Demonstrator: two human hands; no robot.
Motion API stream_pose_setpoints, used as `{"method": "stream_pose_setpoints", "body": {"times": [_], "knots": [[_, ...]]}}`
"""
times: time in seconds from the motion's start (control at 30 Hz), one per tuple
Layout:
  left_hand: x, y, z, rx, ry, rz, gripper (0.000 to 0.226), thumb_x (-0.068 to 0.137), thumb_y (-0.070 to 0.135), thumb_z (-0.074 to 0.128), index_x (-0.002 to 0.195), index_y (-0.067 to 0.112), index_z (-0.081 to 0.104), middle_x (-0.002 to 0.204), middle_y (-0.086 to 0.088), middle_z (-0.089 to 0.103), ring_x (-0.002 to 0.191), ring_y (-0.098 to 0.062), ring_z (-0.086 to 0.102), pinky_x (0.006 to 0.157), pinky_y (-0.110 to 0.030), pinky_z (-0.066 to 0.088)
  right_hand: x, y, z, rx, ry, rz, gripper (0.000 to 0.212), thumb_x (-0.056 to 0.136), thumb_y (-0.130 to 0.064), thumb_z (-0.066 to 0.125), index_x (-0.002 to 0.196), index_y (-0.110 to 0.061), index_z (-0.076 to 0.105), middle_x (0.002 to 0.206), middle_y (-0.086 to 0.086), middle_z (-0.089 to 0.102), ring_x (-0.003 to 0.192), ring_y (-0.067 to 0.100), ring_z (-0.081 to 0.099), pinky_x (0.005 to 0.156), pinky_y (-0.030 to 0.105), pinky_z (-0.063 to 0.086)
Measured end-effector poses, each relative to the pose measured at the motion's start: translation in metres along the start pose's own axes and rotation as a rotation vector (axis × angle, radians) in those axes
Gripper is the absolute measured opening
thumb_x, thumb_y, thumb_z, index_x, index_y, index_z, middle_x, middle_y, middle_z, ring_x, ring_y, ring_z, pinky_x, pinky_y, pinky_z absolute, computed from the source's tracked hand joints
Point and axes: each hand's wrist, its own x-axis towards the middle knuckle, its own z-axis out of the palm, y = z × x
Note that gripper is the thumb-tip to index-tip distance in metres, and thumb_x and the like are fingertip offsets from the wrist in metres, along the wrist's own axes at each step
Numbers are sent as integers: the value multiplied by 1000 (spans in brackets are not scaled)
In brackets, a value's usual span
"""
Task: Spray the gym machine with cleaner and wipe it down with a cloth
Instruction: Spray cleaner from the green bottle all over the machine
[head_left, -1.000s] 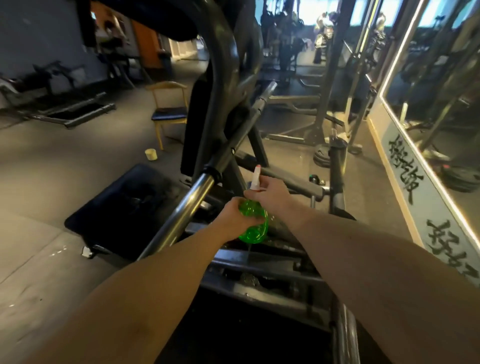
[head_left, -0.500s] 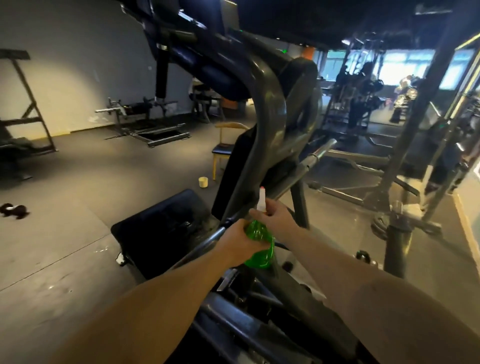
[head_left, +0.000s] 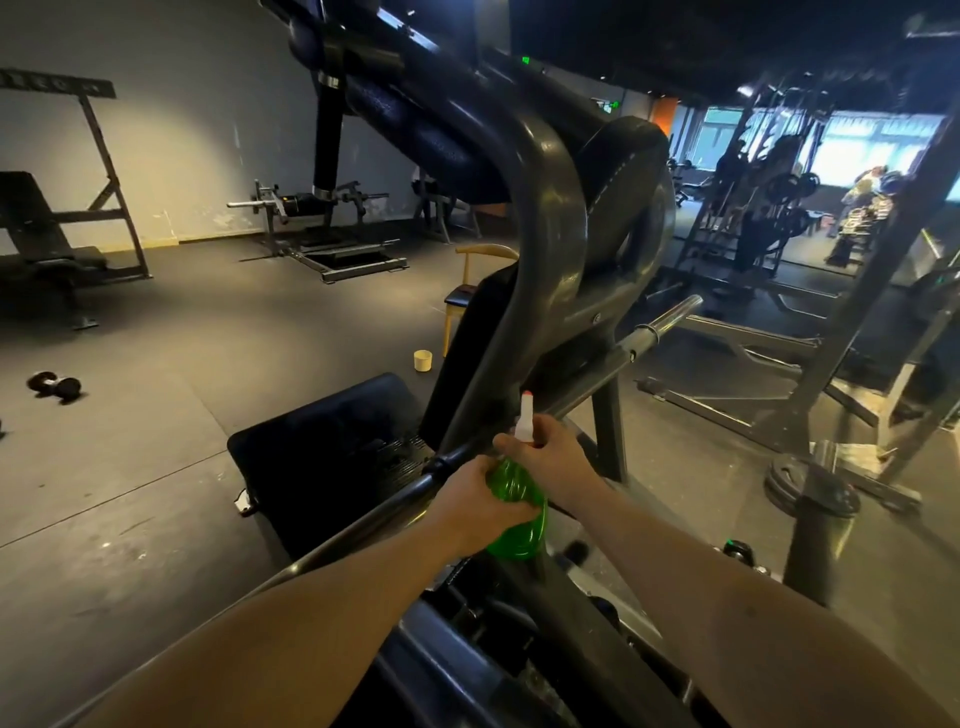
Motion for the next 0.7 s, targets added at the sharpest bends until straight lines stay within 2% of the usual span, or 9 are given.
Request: {"method": "stream_pose_setpoints", "body": {"times": [0.1, 0.2, 0.3, 0.33, 0.4, 0.47, 0.53, 0.63, 0.7], "knots": [[-1, -3, -2, -8, -1, 21, 72, 72, 42, 89, 133, 34, 52, 116, 16, 64, 110, -4, 60, 102, -35, 52, 0, 0, 2, -56, 28, -61, 46, 80, -55, 81, 112, -26, 66, 97, -8, 72, 90, 8, 70, 84, 30, 57], [-7, -8, -2, -33, -11, 33, 71, 73, 39, 89, 133, 34, 51, 116, 17, 65, 108, 0, 61, 99, -31, 52, -2, 2, 7, -124, 47, -74, 43, 79, -61, 79, 102, -25, 70, 89, -8, 73, 84, 7, 71, 83, 33, 59], [-14, -16, -4, -59, -29, 39, 73, 73, 36, 90, 134, 36, 49, 119, 18, 64, 111, 1, 60, 104, -33, 50, -8, 2, 16, -158, 12, -88, 63, 70, -76, 72, 109, -27, 66, 98, -7, 70, 93, 12, 69, 91, 39, 59], [-16, -18, -6, -59, -33, 40, 75, 72, 37, 90, 135, 36, 49, 120, 18, 64, 114, -2, 60, 107, -37, 50, -10, 1, 18, -157, -2, -88, 64, 71, -76, 72, 112, -27, 64, 100, -6, 69, 95, 13, 68, 93, 41, 58], [-20, -22, -9, -41, -36, 43, 79, 71, 40, 89, 138, 36, 48, 123, 18, 62, 118, -5, 59, 107, -39, 50, -14, 1, 23, -151, 0, -89, 51, 78, -66, 75, 110, -27, 64, 99, -6, 68, 93, 12, 67, 93, 40, 58], [-24, -24, -13, -20, -39, 57, 80, 73, 39, 89, 140, 35, 46, 124, 19, 60, 119, -5, 57, 106, -37, 50, -17, 1, 27, -186, 31, -105, 44, 80, -65, 75, 101, -28, 67, 92, -7, 69, 87, 11, 69, 89, 40, 60], [-29, -25, -16, -26, -47, 78, 77, 75, 36, 88, 139, 36, 46, 123, 20, 61, 114, 0, 58, 105, -33, 50, -21, -2, 32, -204, 53, -101, 45, 78, -67, 74, 97, -27, 68, 90, -7, 71, 86, 10, 69, 88, 42, 60], [-33, -29, -20, -47, -48, 88, 70, 77, 33, 88, 132, 38, 46, 119, 20, 61, 106, 6, 57, 97, -24, 48, -26, -11, 39, -209, 65, -108, 47, 79, -65, 75, 103, -25, 67, 95, -6, 69, 90, 12, 68, 90, 41, 59], [-36, -31, -23, -41, -49, 89, 71, 76, 35, 88, 132, 39, 45, 119, 20, 60, 104, 5, 56, 93, -23, 46, -31, -16, 42, -203, 72, -107, 47, 80, -62, 76, 106, -25, 65, 98, -3, 68, 92, 14, 67, 90, 41, 58]]}}
